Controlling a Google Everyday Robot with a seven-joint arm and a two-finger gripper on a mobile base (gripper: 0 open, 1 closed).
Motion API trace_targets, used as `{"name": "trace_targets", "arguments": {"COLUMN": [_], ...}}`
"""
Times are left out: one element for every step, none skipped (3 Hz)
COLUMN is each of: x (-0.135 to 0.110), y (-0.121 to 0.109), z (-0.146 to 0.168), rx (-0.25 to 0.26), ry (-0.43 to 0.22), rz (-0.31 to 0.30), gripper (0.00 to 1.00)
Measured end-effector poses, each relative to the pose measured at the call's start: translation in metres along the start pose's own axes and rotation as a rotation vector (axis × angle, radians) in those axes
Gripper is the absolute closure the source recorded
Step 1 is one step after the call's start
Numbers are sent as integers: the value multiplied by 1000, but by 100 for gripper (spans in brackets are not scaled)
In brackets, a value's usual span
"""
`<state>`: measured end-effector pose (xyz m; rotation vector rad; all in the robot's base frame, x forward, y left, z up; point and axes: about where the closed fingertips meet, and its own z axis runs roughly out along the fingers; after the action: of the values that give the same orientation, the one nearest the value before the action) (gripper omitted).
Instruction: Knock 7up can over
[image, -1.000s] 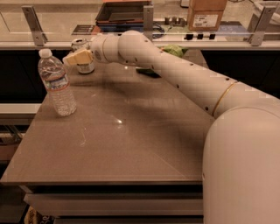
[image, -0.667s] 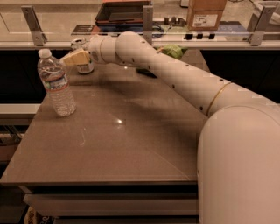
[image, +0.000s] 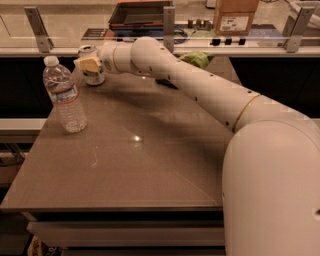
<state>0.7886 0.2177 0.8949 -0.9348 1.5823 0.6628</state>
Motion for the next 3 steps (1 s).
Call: {"name": "trace_targets", "arguments": {"x": [0, 1, 1], "y": [2, 4, 6], "z": [2, 4, 5], "rx": [-4, -7, -10], "ry": [0, 1, 1], "rz": [0, 1, 1], "gripper": [64, 89, 100]}}
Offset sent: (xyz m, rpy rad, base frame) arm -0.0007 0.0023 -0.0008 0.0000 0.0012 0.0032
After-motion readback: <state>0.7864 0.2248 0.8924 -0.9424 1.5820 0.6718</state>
